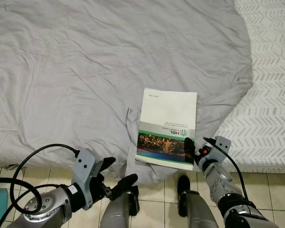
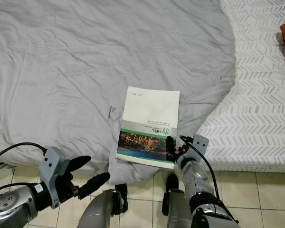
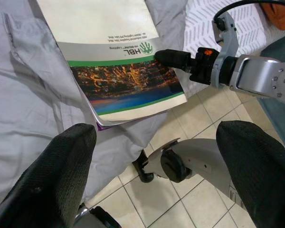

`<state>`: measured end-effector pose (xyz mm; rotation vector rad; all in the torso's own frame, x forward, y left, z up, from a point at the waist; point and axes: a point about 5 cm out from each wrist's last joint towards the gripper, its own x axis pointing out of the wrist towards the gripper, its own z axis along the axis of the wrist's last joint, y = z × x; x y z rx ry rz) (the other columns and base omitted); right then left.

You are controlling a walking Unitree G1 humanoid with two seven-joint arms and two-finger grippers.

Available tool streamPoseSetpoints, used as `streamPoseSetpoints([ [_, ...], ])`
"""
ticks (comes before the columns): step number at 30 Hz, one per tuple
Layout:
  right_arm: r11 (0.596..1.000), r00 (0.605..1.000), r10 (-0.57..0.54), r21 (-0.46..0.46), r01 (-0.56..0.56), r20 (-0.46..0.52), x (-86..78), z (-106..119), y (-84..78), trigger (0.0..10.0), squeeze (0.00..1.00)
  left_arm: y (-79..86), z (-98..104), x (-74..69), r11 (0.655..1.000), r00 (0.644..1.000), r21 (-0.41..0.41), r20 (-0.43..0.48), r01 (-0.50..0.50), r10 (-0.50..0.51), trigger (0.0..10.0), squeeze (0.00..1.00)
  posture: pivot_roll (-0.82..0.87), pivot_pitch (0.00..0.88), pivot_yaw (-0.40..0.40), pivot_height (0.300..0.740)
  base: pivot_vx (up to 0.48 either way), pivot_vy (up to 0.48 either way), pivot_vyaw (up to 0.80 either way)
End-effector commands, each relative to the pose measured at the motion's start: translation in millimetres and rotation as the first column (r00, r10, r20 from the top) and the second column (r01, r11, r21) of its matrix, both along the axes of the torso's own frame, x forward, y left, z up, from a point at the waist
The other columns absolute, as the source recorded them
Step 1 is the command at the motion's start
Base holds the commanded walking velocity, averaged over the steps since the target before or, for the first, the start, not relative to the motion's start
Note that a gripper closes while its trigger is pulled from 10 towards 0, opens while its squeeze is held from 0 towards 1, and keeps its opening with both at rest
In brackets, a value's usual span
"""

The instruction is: Clean up the room

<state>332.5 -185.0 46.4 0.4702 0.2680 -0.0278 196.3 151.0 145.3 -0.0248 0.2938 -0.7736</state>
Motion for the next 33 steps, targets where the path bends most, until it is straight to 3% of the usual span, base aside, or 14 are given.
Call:
streamPoseSetpoints([
  [1,0.997,0.994,-0.009,0.073,0.017,-0.107,-18.6,-26.1,3.2,10.0,0.00,2.2,-4.6,-8.4,1.000,0.999,0.007,-0.032,-0.020,0.020,10.0,0.00,0.19,0.559,0.140,0.740,0.000,0.000,0.00],
  [9,0.994,0.998,-0.016,0.109,0.023,-0.067,-22.2,-25.0,3.3,10.0,0.00,-0.2,-7.3,-9.7,1.000,0.999,0.005,-0.035,-0.027,0.027,10.0,0.00,0.17,0.551,0.118,0.740,0.000,0.000,0.00],
  [13,0.978,0.998,0.007,0.208,0.005,-0.056,-24.2,-26.2,13.9,10.0,0.00,-0.6,-8.0,-8.8,0.999,0.999,0.004,-0.033,-0.035,0.035,10.0,0.00,0.16,0.549,0.116,0.740,0.000,0.000,0.00],
  [22,0.943,0.997,0.065,0.328,-0.051,-0.032,-16.1,-19.1,35.6,10.0,0.00,-2.9,-9.0,-8.8,0.999,0.999,0.003,-0.032,-0.037,0.037,10.0,0.00,0.17,0.552,0.117,0.740,0.000,0.000,0.00],
  [29,0.934,0.991,0.132,0.337,-0.123,-0.004,-12.3,-13.3,48.5,10.0,0.00,-3.4,-9.5,-9.9,0.999,0.999,0.004,-0.030,-0.043,0.043,10.0,0.00,0.17,0.543,0.108,0.740,0.000,0.000,0.00],
  [31,0.935,0.992,0.130,0.333,-0.119,-0.009,-12.6,-14.1,47.8,7.4,0.00,-3.7,-10.2,-10.2,0.999,0.999,0.004,-0.031,-0.044,0.045,10.0,0.00,0.17,0.539,0.105,0.740,0.000,0.000,0.00],
  [32,0.936,0.992,0.129,0.331,-0.118,-0.012,-12.8,-14.5,47.3,7.4,0.00,-3.9,-10.6,-10.4,0.999,0.999,0.004,-0.031,-0.045,0.045,10.0,0.00,0.17,0.538,0.103,0.740,0.000,0.000,0.00],
  [33,0.936,0.991,0.130,0.331,-0.118,-0.014,-13.5,-15.2,46.8,0.0,0.00,-4.2,-10.9,-10.8,0.999,0.998,0.003,-0.031,-0.046,0.046,10.0,0.00,0.17,0.531,0.100,0.740,0.000,0.000,0.00],
])
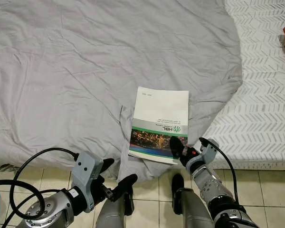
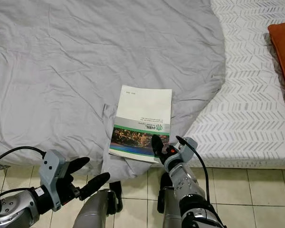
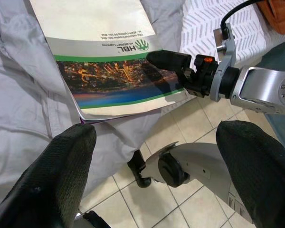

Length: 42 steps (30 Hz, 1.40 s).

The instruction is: Clean up the room

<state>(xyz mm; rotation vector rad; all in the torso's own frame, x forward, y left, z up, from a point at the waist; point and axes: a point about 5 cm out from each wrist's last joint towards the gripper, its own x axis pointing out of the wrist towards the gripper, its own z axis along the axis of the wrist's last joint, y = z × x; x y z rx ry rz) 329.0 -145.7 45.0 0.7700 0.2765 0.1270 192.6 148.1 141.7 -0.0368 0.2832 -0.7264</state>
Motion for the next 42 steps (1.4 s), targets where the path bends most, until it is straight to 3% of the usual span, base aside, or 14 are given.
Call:
streamPoseSetpoints([
  [1,0.999,0.998,0.031,0.015,-0.031,-0.058,-10.9,-14.7,7.1,0.0,0.00,-1.9,-7.6,-7.3,1.000,0.999,0.008,-0.037,0.002,-0.002,10.0,0.00,0.16,0.523,0.095,0.740,0.000,0.000,0.00],
  [14,0.997,0.995,0.057,0.052,-0.053,-0.080,-17.6,-20.8,6.9,0.0,0.00,-7.9,-11.8,-6.4,1.000,0.999,-0.007,-0.034,0.007,-0.007,10.0,0.00,0.14,0.487,0.082,0.740,0.000,0.000,0.00],
  [22,0.983,0.993,0.099,0.162,-0.087,-0.068,-19.1,-17.6,16.1,0.0,0.00,-10.0,-12.8,-4.9,1.000,1.000,-0.012,-0.029,0.011,-0.012,10.0,0.00,0.13,0.494,0.083,0.740,0.000,0.000,0.00],
  [29,0.983,0.992,0.110,0.156,-0.098,-0.065,-20.1,-17.5,18.0,0.0,0.00,-10.5,-18.7,-2.2,1.000,1.000,-0.008,-0.028,-0.013,0.013,10.0,0.00,0.11,0.478,0.076,0.740,0.000,0.000,0.00],
  [30,0.988,0.993,0.101,0.122,-0.094,-0.057,-18.9,-15.5,14.5,0.0,0.00,-7.6,-23.0,2.1,0.998,0.998,0.002,-0.016,-0.066,0.066,10.0,0.00,0.10,0.450,0.066,0.740,0.000,0.000,0.00],
  [32,0.997,0.999,0.049,-0.066,-0.048,0.004,-13.1,-0.3,-5.4,0.0,0.00,-0.8,-35.2,12.5,0.979,0.979,0.030,0.009,-0.204,0.204,10.0,0.00,0.07,0.352,0.038,0.740,0.000,0.000,0.00],
  [33,0.991,0.999,0.028,-0.131,-0.023,0.031,-11.5,6.0,-12.3,0.0,0.00,0.8,-39.4,15.3,0.970,0.971,0.042,0.018,-0.241,0.240,10.0,0.00,0.07,0.352,0.038,0.740,0.000,0.000,0.00],
  [35,0.986,0.999,0.017,-0.164,-0.009,0.046,-10.8,9.5,-15.9,0.0,0.00,1.2,-41.5,16.5,0.965,0.967,0.049,0.022,-0.256,0.255,10.0,0.00,0.07,0.352,0.038,0.740,0.000,0.000,0.00],
  [36,0.952,0.992,0.018,-0.306,0.023,0.129,-8.6,23.5,-26.1,0.0,0.00,2.6,-48.3,24.3,0.950,0.952,0.062,0.031,-0.305,0.304,10.0,0.00,0.05,0.268,0.022,0.740,0.000,0.000,0.00],
  [37,0.926,0.986,0.008,-0.375,0.056,0.166,-6.9,30.3,-32.1,0.0,0.00,3.0,-52.9,30.9,0.940,0.943,0.073,0.038,-0.333,0.331,10.0,0.00,0.03,0.191,0.009,0.740,0.000,0.000,0.00],
  [42,0.866,0.965,-0.036,-0.474,0.160,0.259,-5.1,49.2,-45.0,0.0,0.00,3.4,-60.3,48.3,0.914,0.918,0.096,0.083,-0.394,0.387,10.0,0.00,0.01,0.089,-0.001,0.740,0.000,0.000,0.00],
])
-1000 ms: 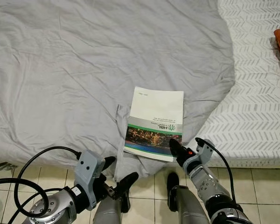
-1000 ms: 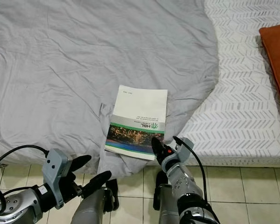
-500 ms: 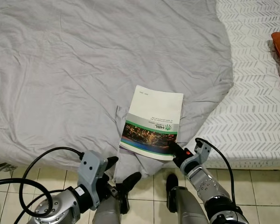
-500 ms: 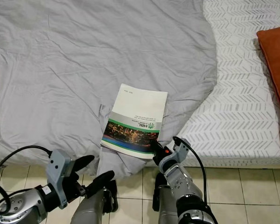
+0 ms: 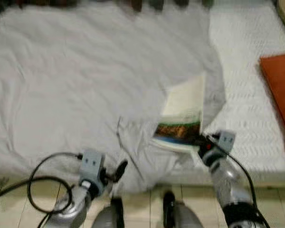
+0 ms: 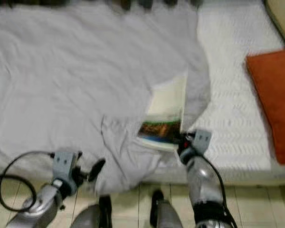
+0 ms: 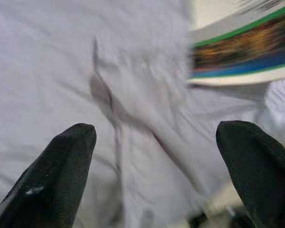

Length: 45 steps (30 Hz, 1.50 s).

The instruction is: Clean up the room

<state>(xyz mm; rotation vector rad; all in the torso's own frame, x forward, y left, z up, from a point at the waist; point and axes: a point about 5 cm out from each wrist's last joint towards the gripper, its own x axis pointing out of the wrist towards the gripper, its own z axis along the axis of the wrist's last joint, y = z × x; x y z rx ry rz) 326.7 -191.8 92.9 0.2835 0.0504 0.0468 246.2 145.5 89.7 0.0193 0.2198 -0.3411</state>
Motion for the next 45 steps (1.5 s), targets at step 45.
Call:
streamPoseSetpoints([
  [45,0.910,0.998,-0.048,-0.411,0.064,0.048,-95.3,-22.5,-9.0,0.0,0.00,4.3,-7.8,25.3,0.993,0.967,-0.034,0.227,-0.113,0.117,10.0,0.00,-0.08,0.000,0.031,0.740,0.056,-0.167,0.00],
])
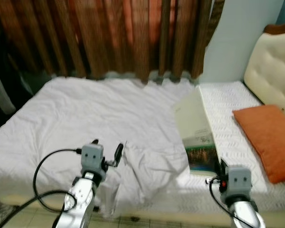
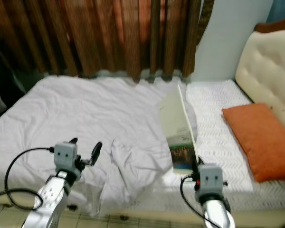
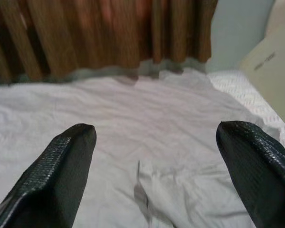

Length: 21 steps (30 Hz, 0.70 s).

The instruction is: Clean up the room

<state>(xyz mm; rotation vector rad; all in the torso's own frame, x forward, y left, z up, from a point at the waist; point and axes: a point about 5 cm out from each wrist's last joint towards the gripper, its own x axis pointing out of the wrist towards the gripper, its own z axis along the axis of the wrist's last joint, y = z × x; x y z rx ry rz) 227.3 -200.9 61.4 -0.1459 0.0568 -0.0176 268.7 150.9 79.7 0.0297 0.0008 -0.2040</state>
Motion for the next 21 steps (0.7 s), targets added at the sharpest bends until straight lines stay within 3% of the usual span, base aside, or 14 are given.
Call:
streamPoseSetpoints([
  [1,1.000,0.999,0.009,0.004,-0.009,0.039,3.8,8.6,0.4,0.0,0.00,0.0,1.9,3.9,1.000,1.000,-0.009,0.010,0.023,-0.023,10.0,0.00,-0.08,0.000,0.031,0.740,0.322,-0.352,0.00],
  [9,1.000,0.999,0.031,-0.002,-0.031,0.018,0.8,6.6,-1.6,0.0,0.00,6.1,-3.9,0.6,0.999,0.999,-0.011,-0.005,0.040,-0.040,10.0,0.00,-0.09,0.006,0.020,0.740,0.329,-0.346,0.00],
  [18,0.997,0.997,0.072,0.019,-0.072,-0.015,7.8,1.0,3.2,0.0,0.00,4.3,-10.6,-2.0,1.000,0.999,-0.007,-0.019,0.028,-0.028,10.0,0.00,-0.07,0.000,0.005,0.740,0.346,-0.328,-0.79],
  [21,0.994,0.994,0.107,0.028,-0.106,-0.021,14.9,1.3,6.5,0.0,0.00,6.7,-11.5,0.1,1.000,1.000,0.005,-0.024,0.003,-0.003,10.0,0.00,-0.06,0.000,0.000,0.740,0.000,0.000,0.00],
])
